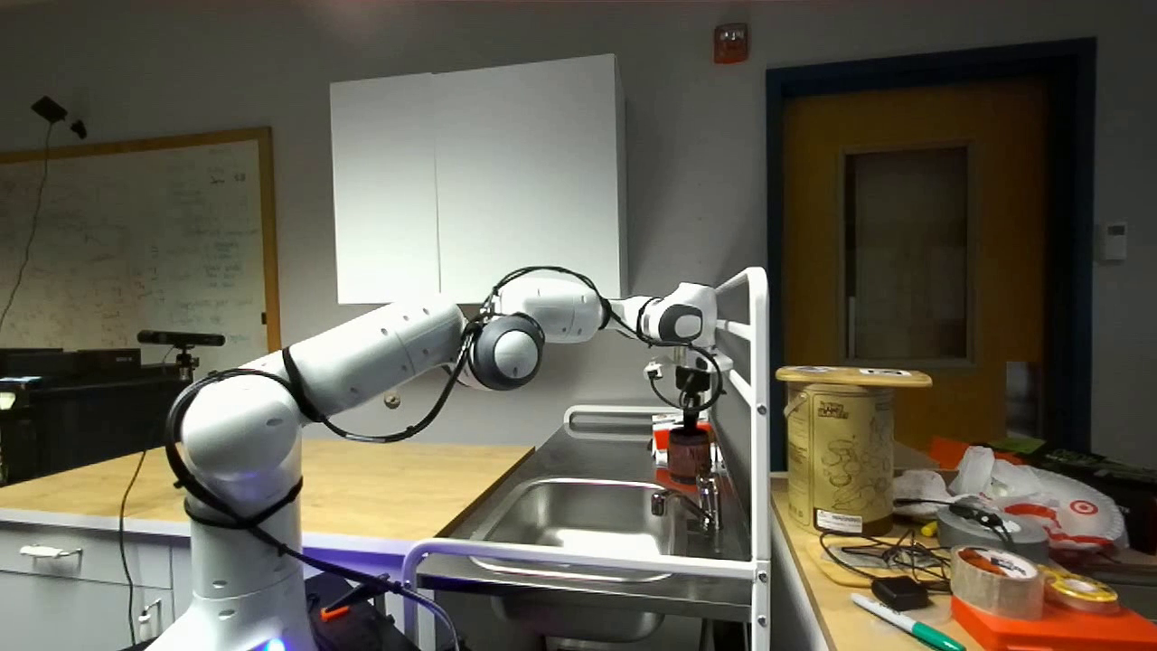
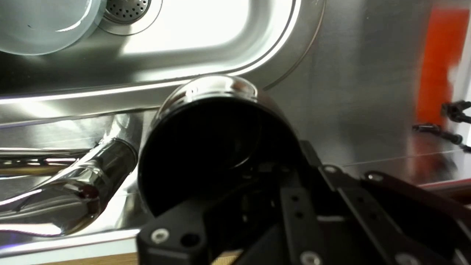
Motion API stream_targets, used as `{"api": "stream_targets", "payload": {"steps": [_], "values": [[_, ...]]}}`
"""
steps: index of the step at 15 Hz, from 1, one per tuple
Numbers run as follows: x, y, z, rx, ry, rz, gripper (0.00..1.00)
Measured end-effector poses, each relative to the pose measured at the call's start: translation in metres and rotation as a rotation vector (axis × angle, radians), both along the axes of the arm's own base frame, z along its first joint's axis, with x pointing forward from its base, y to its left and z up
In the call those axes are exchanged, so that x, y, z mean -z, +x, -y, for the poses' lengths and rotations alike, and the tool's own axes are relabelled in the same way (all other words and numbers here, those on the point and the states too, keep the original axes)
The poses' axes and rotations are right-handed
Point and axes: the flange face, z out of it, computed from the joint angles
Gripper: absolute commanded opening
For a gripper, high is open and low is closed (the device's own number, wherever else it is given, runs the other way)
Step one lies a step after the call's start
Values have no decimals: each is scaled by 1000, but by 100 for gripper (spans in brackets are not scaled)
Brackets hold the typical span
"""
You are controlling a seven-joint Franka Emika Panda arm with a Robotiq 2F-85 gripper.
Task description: Remove the brown mug from the sink
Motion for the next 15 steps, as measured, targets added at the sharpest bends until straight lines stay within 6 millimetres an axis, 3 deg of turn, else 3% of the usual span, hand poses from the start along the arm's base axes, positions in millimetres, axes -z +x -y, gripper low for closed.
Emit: {"api": "stream_targets", "payload": {"steps": [3,4,6,13,15], "values": [[0,1,1,0,-8,4,4],[1,1,1,0,-10,5,34],[0,1,1,0,-10,6,39],[0,0,6,6,-11,9,92],[0,0,7,7,-11,10,100]]}}
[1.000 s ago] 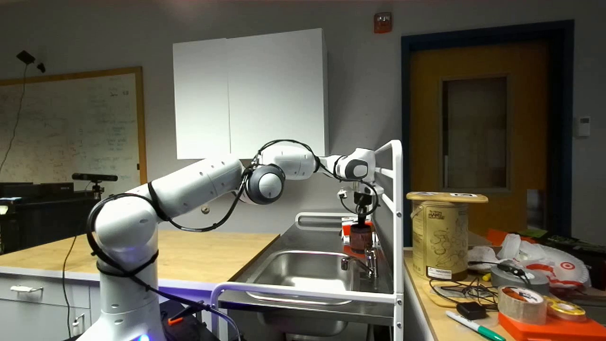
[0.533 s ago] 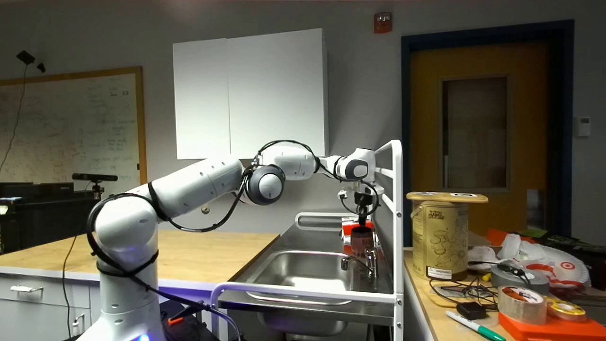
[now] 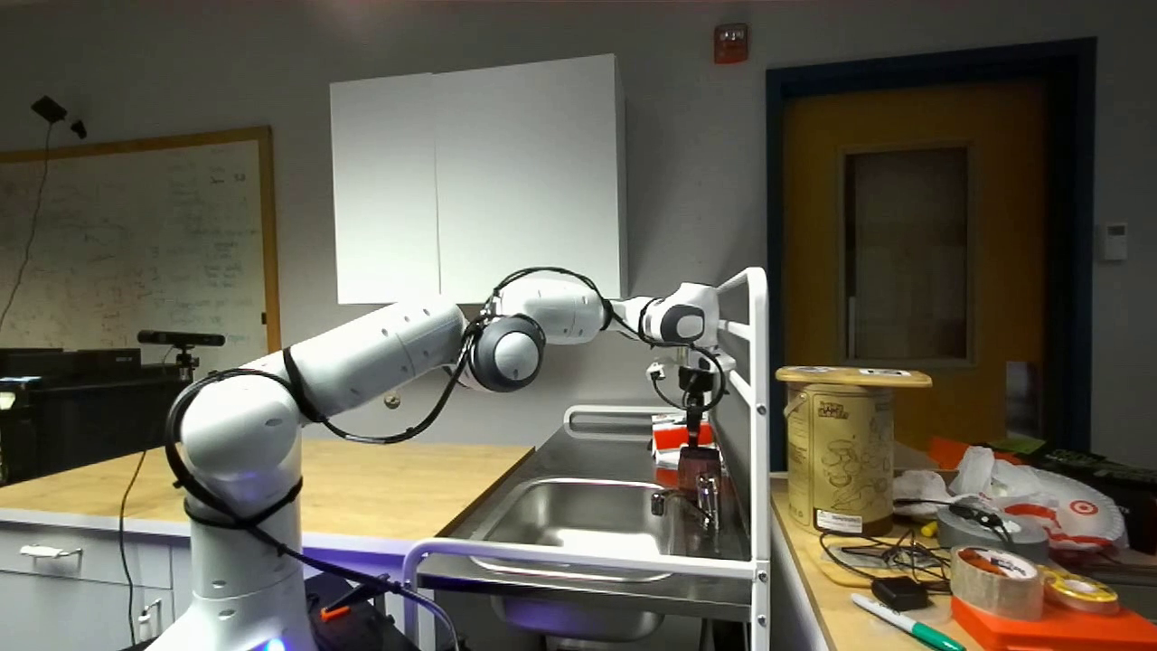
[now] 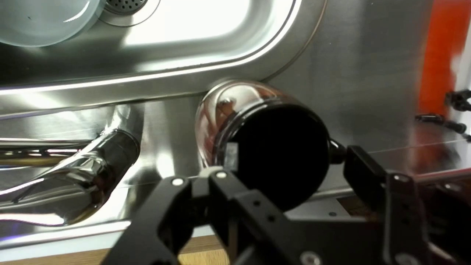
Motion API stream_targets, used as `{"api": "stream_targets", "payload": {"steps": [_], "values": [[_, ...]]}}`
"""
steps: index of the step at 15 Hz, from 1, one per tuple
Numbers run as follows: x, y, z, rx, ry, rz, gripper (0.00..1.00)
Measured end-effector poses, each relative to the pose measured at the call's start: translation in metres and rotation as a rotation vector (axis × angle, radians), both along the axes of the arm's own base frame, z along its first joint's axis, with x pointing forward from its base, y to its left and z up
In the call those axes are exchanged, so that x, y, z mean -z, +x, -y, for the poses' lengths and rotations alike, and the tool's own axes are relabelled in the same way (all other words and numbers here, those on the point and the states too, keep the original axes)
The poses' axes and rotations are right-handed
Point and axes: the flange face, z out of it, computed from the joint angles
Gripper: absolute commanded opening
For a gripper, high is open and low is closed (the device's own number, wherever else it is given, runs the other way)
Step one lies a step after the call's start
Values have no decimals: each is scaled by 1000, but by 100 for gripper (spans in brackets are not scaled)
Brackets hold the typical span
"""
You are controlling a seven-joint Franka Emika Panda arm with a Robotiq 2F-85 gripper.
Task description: Remove the brown mug from the sink
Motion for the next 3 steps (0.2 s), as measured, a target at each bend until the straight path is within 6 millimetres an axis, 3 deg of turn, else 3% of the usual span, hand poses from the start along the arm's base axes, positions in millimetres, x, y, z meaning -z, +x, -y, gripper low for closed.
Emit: {"api": "stream_targets", "payload": {"steps": [3], "values": [[-1,-1,3,-1,6,-6,100]]}}
